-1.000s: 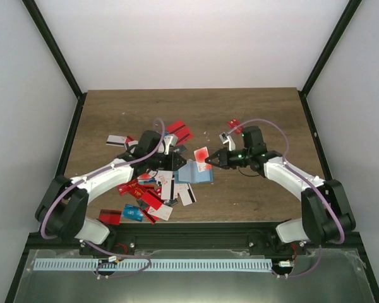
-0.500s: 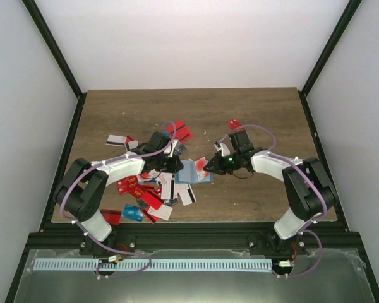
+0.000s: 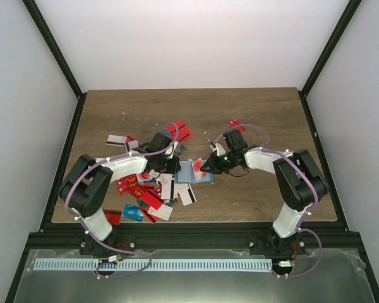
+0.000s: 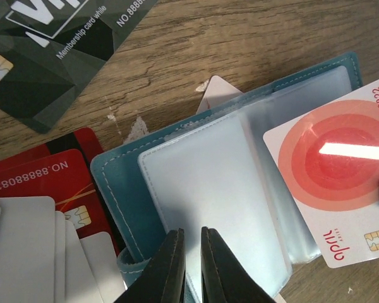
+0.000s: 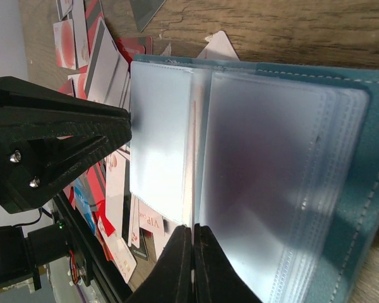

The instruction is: Put the credit cards into the card holder

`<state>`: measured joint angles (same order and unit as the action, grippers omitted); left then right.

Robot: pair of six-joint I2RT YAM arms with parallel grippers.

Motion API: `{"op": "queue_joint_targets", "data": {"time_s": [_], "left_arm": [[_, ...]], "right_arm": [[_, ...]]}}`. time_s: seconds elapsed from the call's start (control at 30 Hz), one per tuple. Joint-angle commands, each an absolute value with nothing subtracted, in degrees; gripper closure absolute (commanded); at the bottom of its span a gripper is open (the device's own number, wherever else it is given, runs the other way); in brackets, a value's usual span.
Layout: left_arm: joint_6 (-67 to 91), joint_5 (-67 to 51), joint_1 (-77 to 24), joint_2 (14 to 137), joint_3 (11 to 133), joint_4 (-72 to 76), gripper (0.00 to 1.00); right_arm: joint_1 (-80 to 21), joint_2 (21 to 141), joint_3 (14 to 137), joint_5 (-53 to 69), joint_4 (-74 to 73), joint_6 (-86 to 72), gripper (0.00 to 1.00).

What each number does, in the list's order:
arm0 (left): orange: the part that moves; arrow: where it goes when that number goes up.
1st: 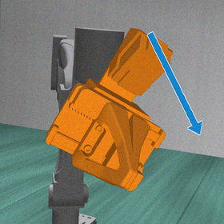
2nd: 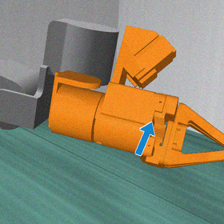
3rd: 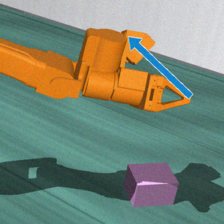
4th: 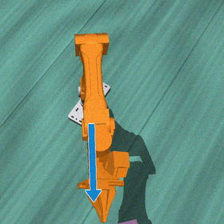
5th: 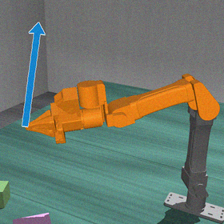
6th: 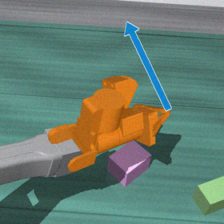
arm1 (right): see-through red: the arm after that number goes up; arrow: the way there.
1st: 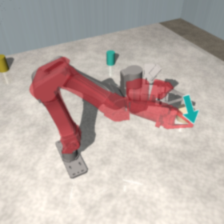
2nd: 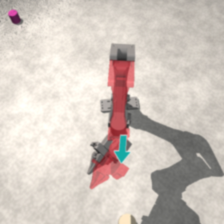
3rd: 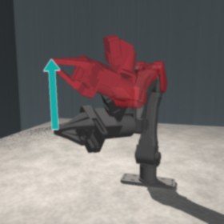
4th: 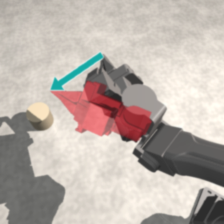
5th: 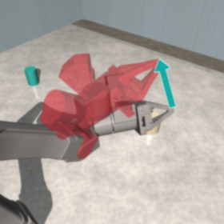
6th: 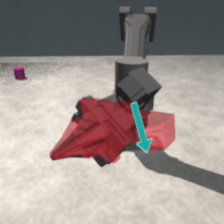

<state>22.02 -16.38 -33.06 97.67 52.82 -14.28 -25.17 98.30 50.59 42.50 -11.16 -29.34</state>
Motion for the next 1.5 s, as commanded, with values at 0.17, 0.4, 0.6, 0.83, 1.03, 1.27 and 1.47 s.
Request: {"op": "queue_joint_targets", "data": {"time_s": [0.17, 0.4, 0.6, 0.83, 1.03, 1.27, 1.47], "left_arm": [[21.18, -15.12, -33.22, 98.0, 52.01, -14.68, 0.9], [21.27, -15.04, -33.22, 97.93, 51.73, -14.62, 0.91], [21.26, -15.11, -33.21, 97.95, 51.68, -14.59, 0.91], [21.18, -15.2, -33.22, 98.0, 51.72, -14.59, 0.91], [21.18, -15.38, -33.22, 98.15, 51.7, -14.59, 0.91], [21.18, -15.47, -33.22, 98.22, 51.95, -14.83, 0.92], [21.31, -14.86, -33.25, 97.5, 52.04, -15.56, 0.92]], "right_arm": [[-26.63, 100.57, 53.43, 42.67, -10.22, -28.59, 0.99], [-26.63, 100.9, 53.27, 41.02, -11.08, -28.54, 0.99], [-26.63, 101.5, 52.73, 41.94, -10.23, -28.83, 0.99], [-27.01, 103.35, 52.8, 44.86, -8.08, -28.78, 0.99], [-27.07, 104.79, 53.3, 45.39, -7.34, -28.82, 0.99], [-27.06, 106.28, 54.17, 47.63, -5.71, -29.72, 0.99], [-27.05, 107.2, 54.73, 50.86, -3.42, -31.31, 0.99]]}}
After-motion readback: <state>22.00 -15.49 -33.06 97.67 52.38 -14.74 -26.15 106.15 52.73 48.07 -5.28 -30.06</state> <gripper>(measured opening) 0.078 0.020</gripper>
